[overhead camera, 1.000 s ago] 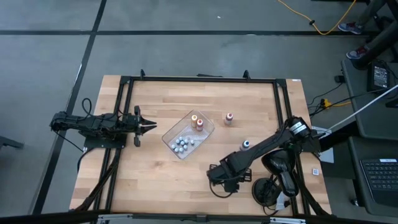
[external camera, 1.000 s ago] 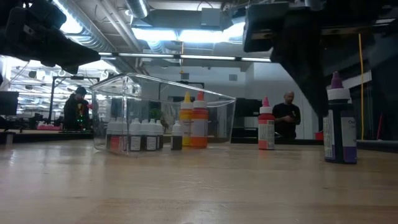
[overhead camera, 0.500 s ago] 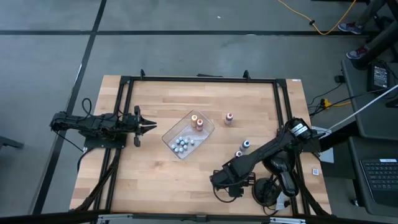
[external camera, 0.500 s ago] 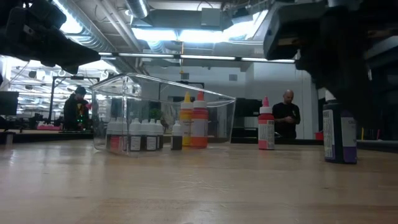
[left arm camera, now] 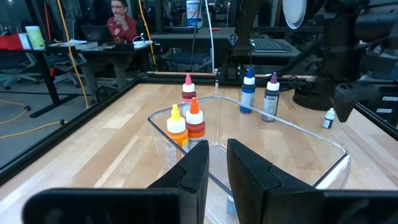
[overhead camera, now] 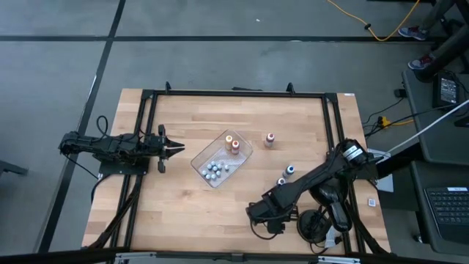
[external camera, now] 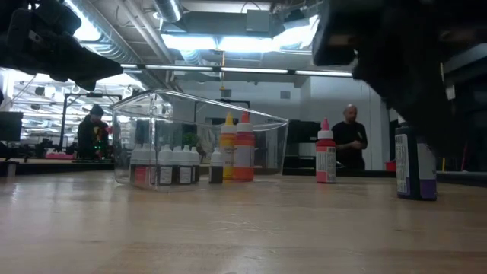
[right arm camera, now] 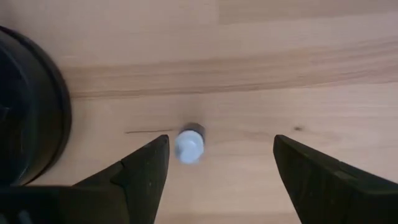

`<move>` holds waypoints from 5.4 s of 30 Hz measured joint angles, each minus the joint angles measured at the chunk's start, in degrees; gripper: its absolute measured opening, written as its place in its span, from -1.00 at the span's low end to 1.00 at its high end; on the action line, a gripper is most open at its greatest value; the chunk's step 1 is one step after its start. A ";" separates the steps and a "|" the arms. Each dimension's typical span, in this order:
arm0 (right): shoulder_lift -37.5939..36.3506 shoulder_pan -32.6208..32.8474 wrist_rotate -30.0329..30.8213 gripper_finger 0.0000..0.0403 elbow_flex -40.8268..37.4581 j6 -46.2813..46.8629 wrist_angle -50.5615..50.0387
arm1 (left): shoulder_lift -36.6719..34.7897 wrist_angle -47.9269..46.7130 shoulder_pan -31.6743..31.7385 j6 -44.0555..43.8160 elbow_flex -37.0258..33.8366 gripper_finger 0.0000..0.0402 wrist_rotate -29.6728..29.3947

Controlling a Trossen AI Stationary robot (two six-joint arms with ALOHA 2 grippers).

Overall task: Pick & Place food coloring
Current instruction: Put the small black food coloring bottle into the transparent bin

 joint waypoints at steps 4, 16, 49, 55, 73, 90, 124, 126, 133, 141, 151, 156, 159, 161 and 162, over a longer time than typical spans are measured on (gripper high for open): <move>0.02 0.37 0.15 0.42 -2.64 0.02 0.24 | 0.00 0.00 0.01 -0.01 0.01 -0.74 0.00; -0.20 0.45 2.18 0.42 -2.89 0.39 0.28 | -0.02 0.02 0.00 0.00 0.00 -0.71 0.00; -0.35 0.50 1.14 -0.65 -2.84 0.59 -0.11 | -0.02 0.00 0.02 0.00 0.02 -0.72 0.00; -0.39 0.23 1.45 -0.72 -2.78 6.25 -0.16 | 0.00 0.01 0.00 0.00 0.01 -0.73 0.00; -0.39 -5.26 3.34 -0.72 15.65 17.07 -12.08 | 0.00 0.02 0.00 0.00 0.00 -0.72 0.00; -0.39 -18.37 9.38 -0.72 31.87 27.31 -17.32 | -0.01 0.02 0.00 0.00 0.01 -0.72 0.00; 10.07 -31.00 5.64 -0.73 32.19 43.51 -3.87 | 0.00 0.02 0.00 0.00 0.00 -0.71 0.00; 10.47 -30.94 4.02 -0.73 32.19 43.48 -3.52 | -0.02 0.02 0.01 0.00 0.00 -0.72 0.00; 11.98 -29.79 2.97 -0.73 32.19 41.97 -3.33 | -0.01 0.02 0.00 0.00 0.00 -0.74 0.00; 12.15 -28.88 0.69 -0.73 31.97 41.96 -3.33 | -0.02 0.02 0.02 0.00 0.00 -0.72 0.00; 13.55 -28.99 0.63 -0.73 31.89 40.65 -2.91 | 0.00 0.01 0.01 0.00 0.01 -0.74 0.02; 13.55 -29.65 0.65 -0.73 31.89 40.54 -2.74 | -0.02 0.01 0.01 0.00 0.01 -0.72 0.00; 13.55 -29.75 0.72 -0.73 31.89 40.52 -2.87 | 0.00 0.01 0.01 0.00 0.00 -0.71 0.00; 13.55 -29.74 0.72 -0.73 31.89 40.53 -2.84 | -0.02 0.02 0.00 -0.02 0.02 -0.71 0.00; 13.55 -29.73 0.72 -0.73 31.89 40.54 -2.88 | -0.02 0.02 0.00 -0.02 0.00 -0.71 0.00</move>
